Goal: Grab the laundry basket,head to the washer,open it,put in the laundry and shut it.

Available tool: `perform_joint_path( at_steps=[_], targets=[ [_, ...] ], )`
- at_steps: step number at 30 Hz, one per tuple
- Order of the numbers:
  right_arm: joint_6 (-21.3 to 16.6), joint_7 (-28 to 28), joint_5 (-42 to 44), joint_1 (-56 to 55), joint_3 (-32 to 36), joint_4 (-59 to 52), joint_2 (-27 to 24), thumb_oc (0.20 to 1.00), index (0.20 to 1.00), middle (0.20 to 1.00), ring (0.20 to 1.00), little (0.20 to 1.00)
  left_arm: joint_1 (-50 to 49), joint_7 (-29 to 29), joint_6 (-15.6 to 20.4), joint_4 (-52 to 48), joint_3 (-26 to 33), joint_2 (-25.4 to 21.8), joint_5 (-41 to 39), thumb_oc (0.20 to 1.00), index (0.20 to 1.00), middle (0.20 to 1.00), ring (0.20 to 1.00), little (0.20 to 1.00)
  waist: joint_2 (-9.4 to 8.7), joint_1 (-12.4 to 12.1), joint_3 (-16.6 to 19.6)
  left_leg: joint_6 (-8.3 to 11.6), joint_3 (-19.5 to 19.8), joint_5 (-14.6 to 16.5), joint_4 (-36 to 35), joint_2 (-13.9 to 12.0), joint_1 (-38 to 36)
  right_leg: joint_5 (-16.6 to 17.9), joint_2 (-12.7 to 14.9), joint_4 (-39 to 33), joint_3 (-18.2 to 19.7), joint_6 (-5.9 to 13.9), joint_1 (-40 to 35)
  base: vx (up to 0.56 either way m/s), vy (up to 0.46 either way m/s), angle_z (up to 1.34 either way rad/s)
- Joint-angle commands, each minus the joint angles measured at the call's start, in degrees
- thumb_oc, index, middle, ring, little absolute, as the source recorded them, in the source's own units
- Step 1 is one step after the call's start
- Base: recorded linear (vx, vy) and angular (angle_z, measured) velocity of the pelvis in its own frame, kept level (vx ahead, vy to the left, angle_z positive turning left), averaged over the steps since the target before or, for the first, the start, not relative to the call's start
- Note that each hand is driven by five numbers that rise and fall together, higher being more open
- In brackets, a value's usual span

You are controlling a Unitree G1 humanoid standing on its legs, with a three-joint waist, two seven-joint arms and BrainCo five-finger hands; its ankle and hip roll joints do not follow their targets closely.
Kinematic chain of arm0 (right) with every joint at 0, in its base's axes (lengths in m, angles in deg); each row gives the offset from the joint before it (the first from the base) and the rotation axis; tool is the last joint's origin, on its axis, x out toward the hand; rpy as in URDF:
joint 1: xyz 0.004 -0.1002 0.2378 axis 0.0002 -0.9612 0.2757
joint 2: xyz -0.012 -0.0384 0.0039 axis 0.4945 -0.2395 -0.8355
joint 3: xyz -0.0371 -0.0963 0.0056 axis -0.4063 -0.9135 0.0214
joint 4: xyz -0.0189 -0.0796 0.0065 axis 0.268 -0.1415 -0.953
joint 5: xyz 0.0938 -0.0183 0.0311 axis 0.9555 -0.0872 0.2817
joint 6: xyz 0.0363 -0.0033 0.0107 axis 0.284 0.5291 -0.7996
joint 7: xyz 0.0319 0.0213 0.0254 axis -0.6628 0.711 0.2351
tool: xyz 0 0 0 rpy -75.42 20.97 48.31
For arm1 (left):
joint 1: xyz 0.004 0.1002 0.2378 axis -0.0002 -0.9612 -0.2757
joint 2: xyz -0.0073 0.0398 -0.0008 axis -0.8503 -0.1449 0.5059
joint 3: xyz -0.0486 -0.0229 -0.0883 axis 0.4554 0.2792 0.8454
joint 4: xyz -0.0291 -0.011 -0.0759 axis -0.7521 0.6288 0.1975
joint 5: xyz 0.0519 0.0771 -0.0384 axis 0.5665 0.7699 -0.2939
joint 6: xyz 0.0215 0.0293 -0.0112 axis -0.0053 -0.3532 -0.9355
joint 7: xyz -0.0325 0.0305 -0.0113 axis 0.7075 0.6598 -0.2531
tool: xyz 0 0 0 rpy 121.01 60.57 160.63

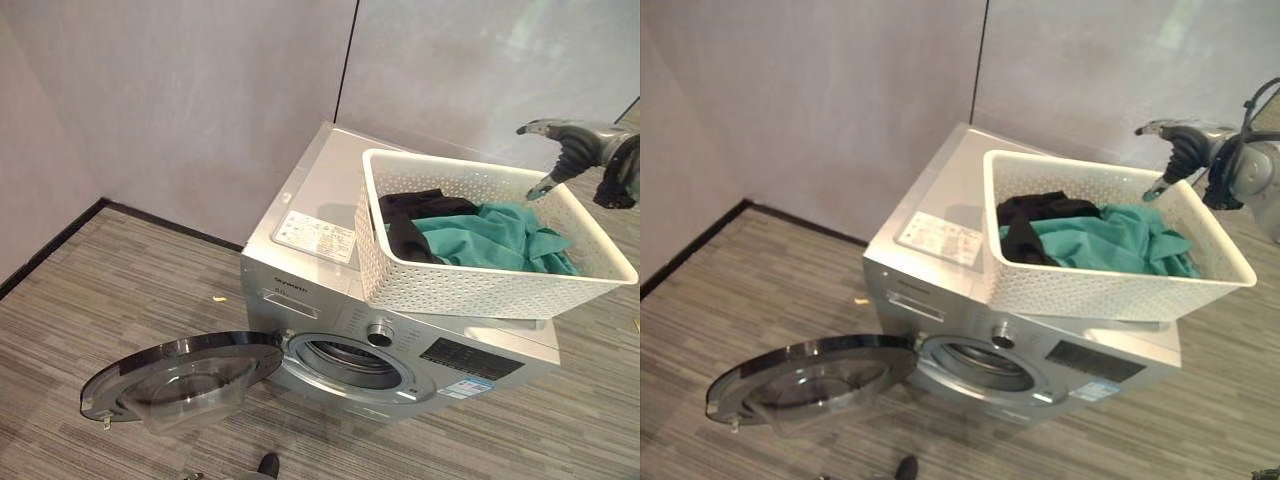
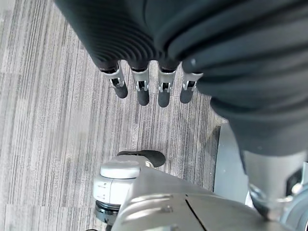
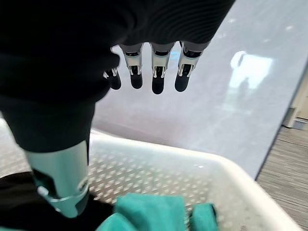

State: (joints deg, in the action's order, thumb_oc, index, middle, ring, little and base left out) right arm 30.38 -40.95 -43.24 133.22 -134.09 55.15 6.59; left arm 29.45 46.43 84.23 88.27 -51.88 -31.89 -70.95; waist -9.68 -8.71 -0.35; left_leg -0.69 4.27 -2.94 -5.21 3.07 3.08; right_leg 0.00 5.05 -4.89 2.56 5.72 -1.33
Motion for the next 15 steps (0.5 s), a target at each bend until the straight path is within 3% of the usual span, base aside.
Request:
perform_joint_path(
  at_steps=[1,7,15],
  targets=[
    [1.57,1.39,1.34,3.79,-1.21,1.13,-2.37,1.0,1.0,1.0,1.0,1.0,-0.57,-1.31,-0.08,2.57,-1.04,1.04,-1.35,1.0,1.0,1.0,1.0,1.0,0.37,-0.47,2.5,0.88,2.43,4.43,0.21,-0.46,-0.4,0.58,1.37,-0.11,1.06,4.16,-0.77,0.01,0.011,-0.12],
    [1.79,2.86,0.8,2.02,-1.46,-3.97,-2.32,1.0,1.0,1.0,1.0,1.0,-0.57,-1.8,-0.38,3.07,0.67,1.03,-1.8,1.0,1.0,1.0,1.0,1.0,0.29,-0.39,2.41,1.18,1.94,4.5,0.21,-0.81,-0.52,0.28,1.27,-0.11,1.31,4.03,-0.59,0.01,0.006,-0.03],
    [2.97,3.16,-4.58,-1.96,1.45,-5.2,2.06,1.0,1.0,1.0,1.0,1.0,-1.28,-1.98,-1.75,5.46,2.54,0.7,0.24,1.0,1.0,1.0,1.0,1.0,0.55,0.08,1.71,1.21,1.11,4.65,0.21,-1.1,-0.94,0.16,0.9,-0.11,2.16,3.57,-0.31,-0.01,-0.013,-0.1]
  ],
)
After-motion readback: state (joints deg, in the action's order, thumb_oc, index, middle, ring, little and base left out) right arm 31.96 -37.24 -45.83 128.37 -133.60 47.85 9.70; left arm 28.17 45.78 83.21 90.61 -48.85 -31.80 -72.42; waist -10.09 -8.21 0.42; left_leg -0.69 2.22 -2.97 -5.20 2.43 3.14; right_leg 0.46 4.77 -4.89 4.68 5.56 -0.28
